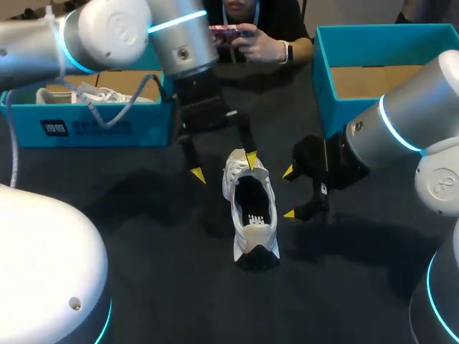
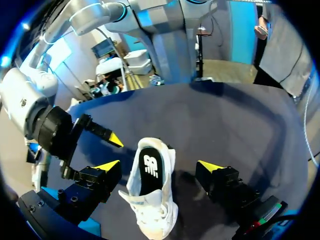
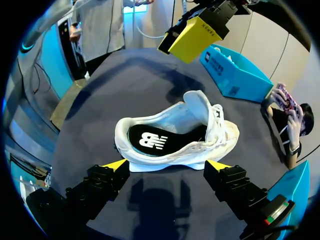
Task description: Take the shoe out of the shoebox, open the shoe tongue, remove and reinsert the insole, then place the shoe into the shoebox
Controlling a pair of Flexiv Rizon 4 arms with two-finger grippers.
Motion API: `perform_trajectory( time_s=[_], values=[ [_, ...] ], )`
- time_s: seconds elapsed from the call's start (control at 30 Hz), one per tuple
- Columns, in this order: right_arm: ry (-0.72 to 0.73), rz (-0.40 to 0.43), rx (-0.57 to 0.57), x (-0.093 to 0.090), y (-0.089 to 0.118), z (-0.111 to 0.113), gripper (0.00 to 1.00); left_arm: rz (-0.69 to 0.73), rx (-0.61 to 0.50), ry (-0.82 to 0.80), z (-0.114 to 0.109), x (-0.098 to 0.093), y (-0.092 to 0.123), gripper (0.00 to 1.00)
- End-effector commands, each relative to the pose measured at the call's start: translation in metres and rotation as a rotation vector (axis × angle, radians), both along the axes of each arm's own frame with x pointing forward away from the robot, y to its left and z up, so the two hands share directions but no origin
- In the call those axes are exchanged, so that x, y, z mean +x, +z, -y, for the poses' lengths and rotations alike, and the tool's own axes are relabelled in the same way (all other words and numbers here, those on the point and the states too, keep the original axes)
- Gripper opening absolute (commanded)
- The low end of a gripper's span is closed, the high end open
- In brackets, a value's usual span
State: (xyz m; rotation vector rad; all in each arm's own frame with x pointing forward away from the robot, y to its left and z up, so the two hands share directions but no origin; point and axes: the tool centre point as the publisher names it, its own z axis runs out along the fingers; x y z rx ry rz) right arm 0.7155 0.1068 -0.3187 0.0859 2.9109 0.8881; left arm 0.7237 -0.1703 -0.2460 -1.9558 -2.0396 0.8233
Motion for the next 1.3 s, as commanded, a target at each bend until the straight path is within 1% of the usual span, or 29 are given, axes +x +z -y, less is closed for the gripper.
perform_trajectory(
  time_s=[0.03,0.23,0.27,0.3,0.4,0.47,0.63,0.77,0.8,0.87,1.1,1.13,1.3],
  values=[
    [-0.001,0.002,0.0,-0.001,-0.001,0.0,1.0,0.002,0.131,-0.078,0.003,0.003,0.001,1.0],
    [-0.001,0.002,0.0,-0.001,-0.001,0.0,1.0,0.002,0.131,-0.078,0.003,0.003,0.001,1.0],
    [-0.013,0.021,0.021,-0.001,0.001,0.005,1.0,0.002,0.131,-0.078,0.003,0.003,0.001,1.0],
    [-0.028,0.026,0.012,-0.001,0.005,0.012,1.0,0.002,0.131,-0.078,0.003,0.003,0.001,1.0],
    [-0.047,0.02,-0.027,-0.001,0.016,0.03,1.0,0.029,0.135,-0.078,0.005,-0.003,0.003,1.0],
    [-0.058,0.025,-0.043,-0.002,0.026,0.042,1.0,0.058,0.157,-0.058,0.005,0.0,0.004,1.0],
    [-0.06,0.01,-0.087,-0.002,0.048,0.065,1.0,0.084,0.189,-0.078,0.001,0.007,0.001,1.0],
    [-0.052,-0.01,-0.111,-0.003,0.066,0.078,1.0,0.12,0.23,-0.084,-0.002,0.014,-0.002,1.0],
    [-0.053,-0.027,-0.115,-0.002,0.071,0.082,1.0,0.132,0.239,-0.085,-0.002,0.015,-0.003,1.0],
    [-0.054,-0.035,-0.127,-0.002,0.082,0.09,1.0,0.13,0.248,-0.085,-0.004,0.019,-0.003,1.0],
    [-0.051,-0.084,-0.164,0.001,0.11,0.119,1.0,0.128,0.247,-0.053,-0.004,0.031,0.008,1.0],
    [-0.054,-0.093,-0.172,0.002,0.114,0.123,1.0,0.129,0.248,-0.052,-0.004,0.031,0.009,1.0],
    [-0.022,-0.088,-0.215,0.008,0.131,0.137,1.0,0.13,0.263,-0.069,-0.004,0.03,0.009,1.0]
  ],
)
